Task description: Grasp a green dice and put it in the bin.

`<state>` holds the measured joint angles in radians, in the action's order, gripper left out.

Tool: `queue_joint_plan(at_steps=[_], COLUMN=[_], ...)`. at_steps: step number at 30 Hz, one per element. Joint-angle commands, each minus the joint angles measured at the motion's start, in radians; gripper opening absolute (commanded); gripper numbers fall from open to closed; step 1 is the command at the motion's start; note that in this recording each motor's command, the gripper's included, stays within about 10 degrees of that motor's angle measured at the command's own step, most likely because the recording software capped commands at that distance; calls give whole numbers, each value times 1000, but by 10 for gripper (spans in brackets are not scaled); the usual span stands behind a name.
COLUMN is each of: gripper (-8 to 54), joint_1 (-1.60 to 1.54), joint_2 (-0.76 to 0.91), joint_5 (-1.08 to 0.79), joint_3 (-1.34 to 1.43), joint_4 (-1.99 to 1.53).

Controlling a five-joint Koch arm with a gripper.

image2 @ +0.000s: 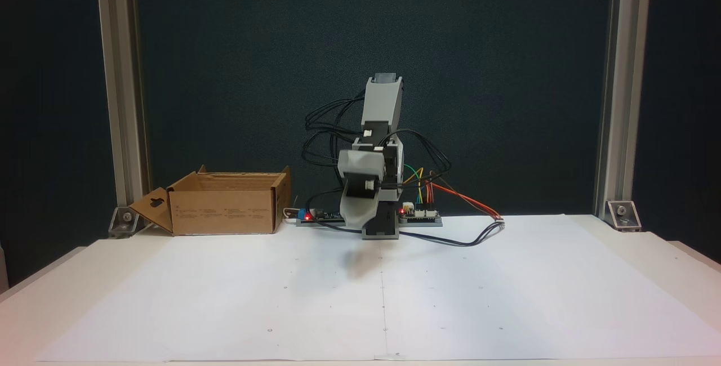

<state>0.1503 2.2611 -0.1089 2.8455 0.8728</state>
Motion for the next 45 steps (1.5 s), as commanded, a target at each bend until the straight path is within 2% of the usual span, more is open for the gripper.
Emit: queue_joint_plan(at_steps=[1,10,17,28,45], gripper=[433,432,432,439,444], joint_1=[0,-14,-18,-41,-129], joint_2=[109,109,109,107,107], joint_5=[35,35,37,41,40], joint_3=[-12,75,178,282,282], joint_4=[165,529,647,661,673])
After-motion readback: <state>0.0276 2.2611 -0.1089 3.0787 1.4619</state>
